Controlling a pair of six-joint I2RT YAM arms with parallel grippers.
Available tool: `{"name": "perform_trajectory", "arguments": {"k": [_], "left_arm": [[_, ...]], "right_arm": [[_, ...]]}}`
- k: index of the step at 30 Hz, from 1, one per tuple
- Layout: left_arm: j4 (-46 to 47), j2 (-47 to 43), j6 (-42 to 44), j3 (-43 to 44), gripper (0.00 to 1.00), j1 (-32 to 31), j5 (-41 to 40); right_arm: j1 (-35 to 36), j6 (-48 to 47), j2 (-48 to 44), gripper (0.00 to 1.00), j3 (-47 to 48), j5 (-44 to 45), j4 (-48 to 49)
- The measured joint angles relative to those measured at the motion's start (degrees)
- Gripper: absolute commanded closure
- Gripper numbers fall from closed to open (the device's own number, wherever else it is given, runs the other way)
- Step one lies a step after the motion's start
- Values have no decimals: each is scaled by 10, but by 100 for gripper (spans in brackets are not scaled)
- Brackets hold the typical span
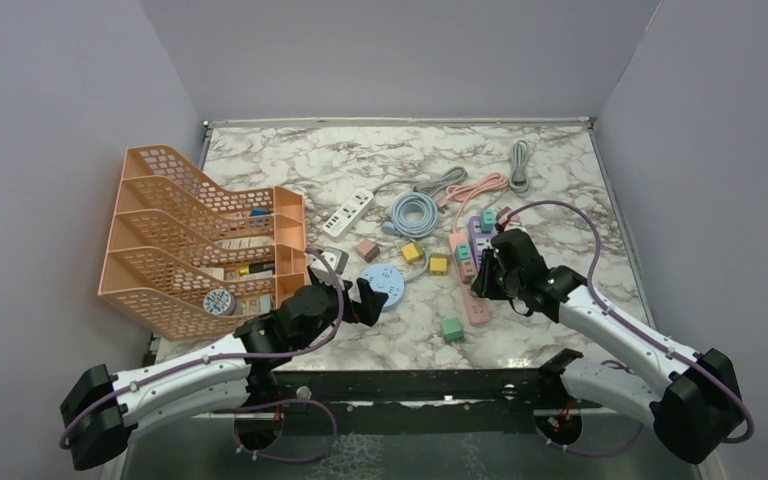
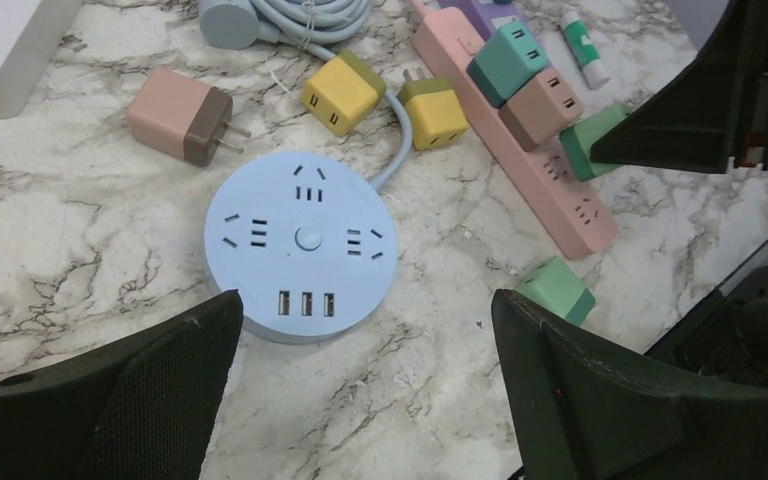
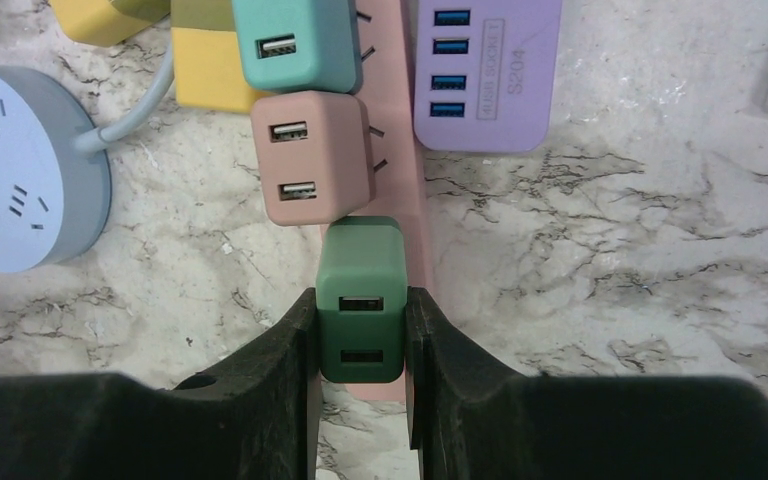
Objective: Insert the plug
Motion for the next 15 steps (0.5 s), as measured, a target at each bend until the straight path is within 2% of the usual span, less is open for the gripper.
{"name": "perform_trajectory", "arguments": {"k": [7, 15], "left_arm": [[72, 68, 7, -16, 3, 1, -26], [101, 55, 19, -17, 2, 1, -43]], "right_arm": [[0, 18, -22, 99, -10, -26, -8], [0, 48, -22, 99, -10, -26, -22]]}}
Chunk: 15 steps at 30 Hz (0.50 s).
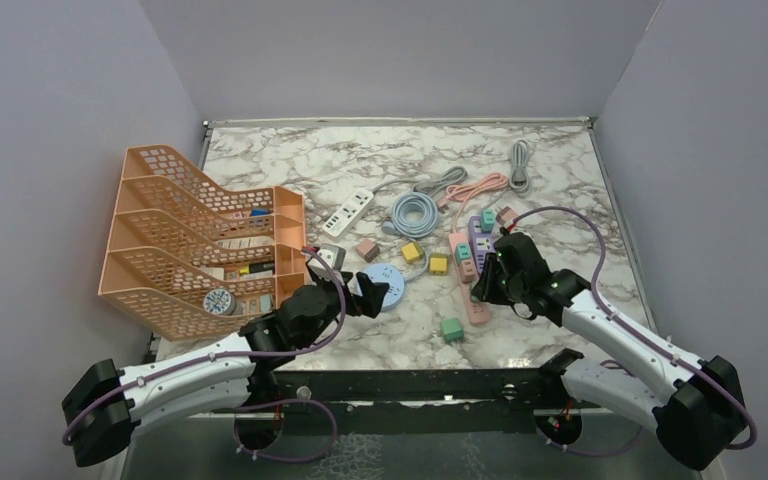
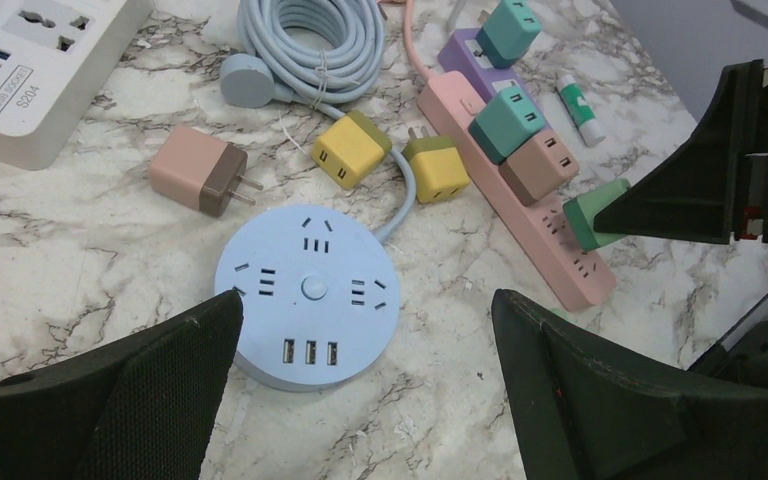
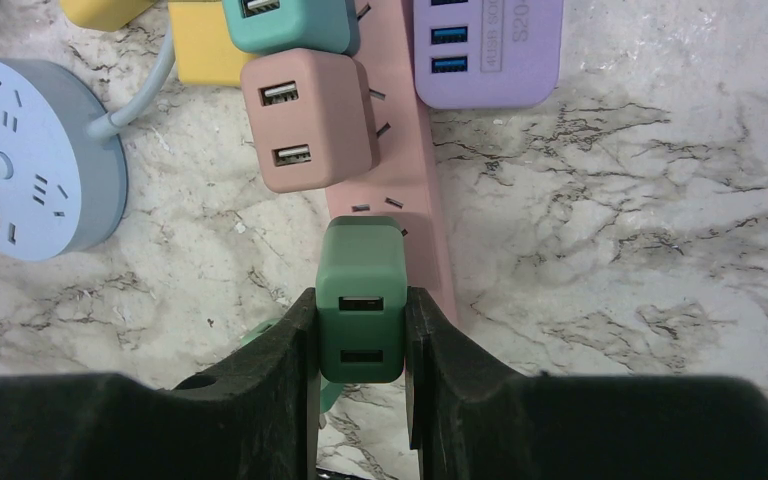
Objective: Insert the plug
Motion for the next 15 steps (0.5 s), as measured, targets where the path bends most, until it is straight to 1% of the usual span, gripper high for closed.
{"name": "perform_trajectory", "arguments": {"k": [6, 10, 15], "left_arm": [[11, -34, -2, -16, 3, 0, -7], [12, -33, -2, -21, 2, 0, -15], [12, -32, 0, -21, 2, 0, -18]], "right_arm": [[0, 2, 10, 99, 5, 10, 1], [0, -7, 31, 99, 14, 16, 17], [0, -17, 54, 99, 28, 22, 13]]}}
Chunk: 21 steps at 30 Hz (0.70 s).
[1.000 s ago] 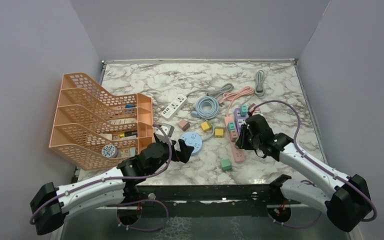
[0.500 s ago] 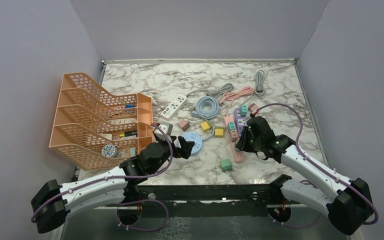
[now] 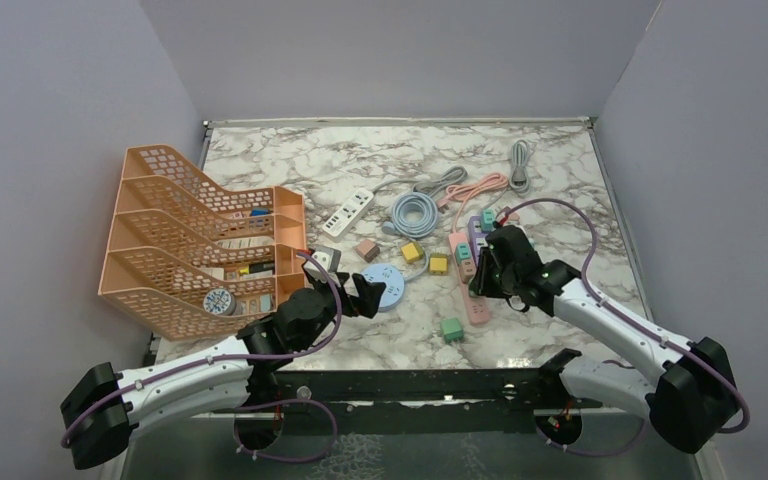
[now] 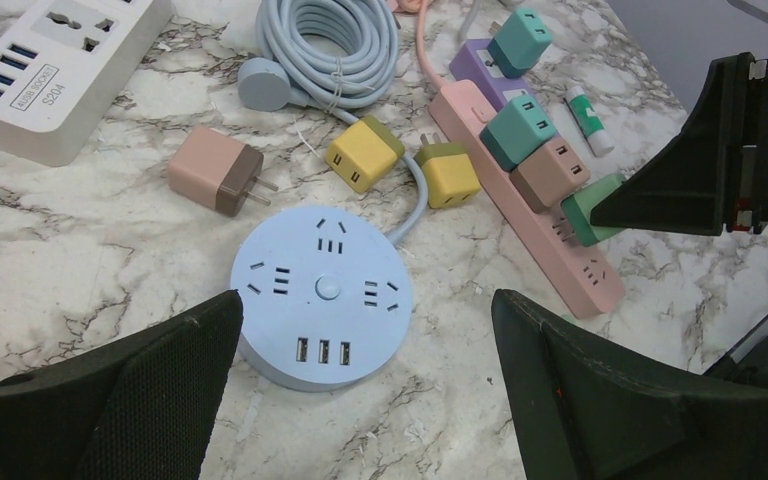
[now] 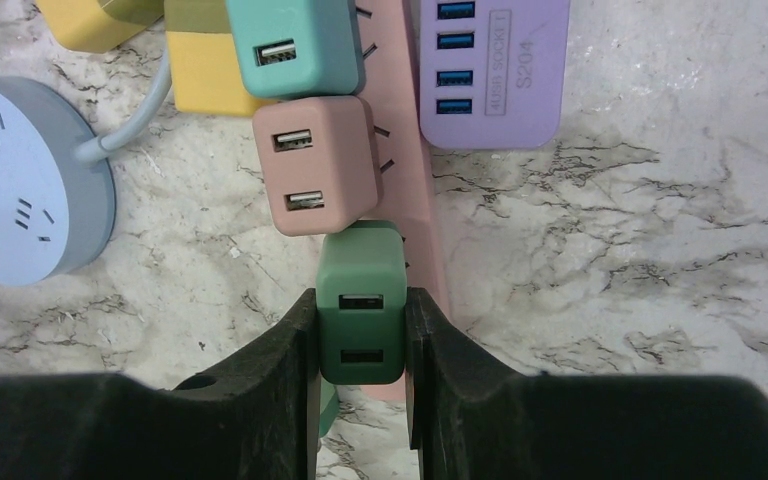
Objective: Insert the plug
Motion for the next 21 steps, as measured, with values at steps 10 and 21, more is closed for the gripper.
{"name": "perform_trajectory", "arguments": {"k": [10, 21], "left_arm": [[4, 0, 1, 0, 2, 0, -3], [6, 0, 6, 0, 2, 0, -10]], "right_arm": [[0, -8, 16, 99, 15, 0, -11], [21, -30, 81, 99, 56, 13, -34]]}}
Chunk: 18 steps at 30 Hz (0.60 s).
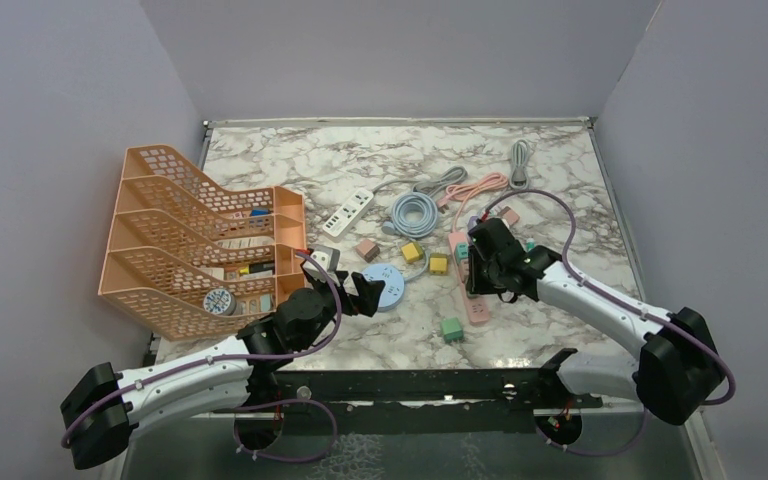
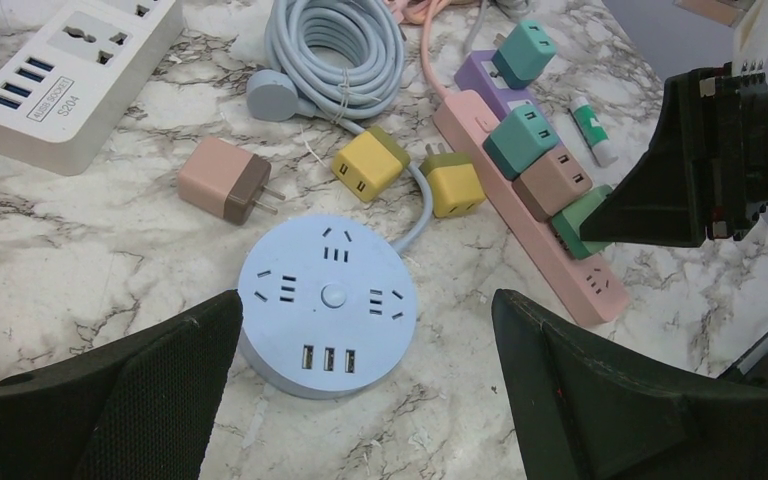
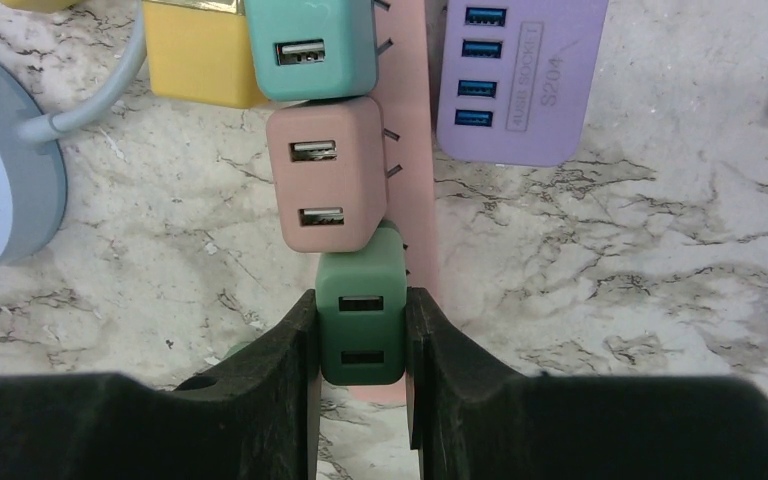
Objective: Insert the plug
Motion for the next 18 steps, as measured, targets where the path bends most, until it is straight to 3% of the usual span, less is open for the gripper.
{"name": "perform_trajectory", "arguments": {"k": [8, 11, 13, 14, 18], "left_arm": [[2, -8, 0, 0, 2, 0, -1], [2, -11, 0, 0, 2, 0, -2], [2, -12, 0, 0, 2, 0, -2], [2, -12, 0, 0, 2, 0, -2], [2, -12, 3, 0, 2, 0, -2]], "right_arm": [[35, 1, 36, 97, 22, 47, -16], [37, 10, 41, 83, 29, 51, -25], [39, 19, 48, 60, 38, 54, -36], [40, 25, 51, 53, 43, 56, -42], [39, 53, 57, 45, 60, 65, -63]]}}
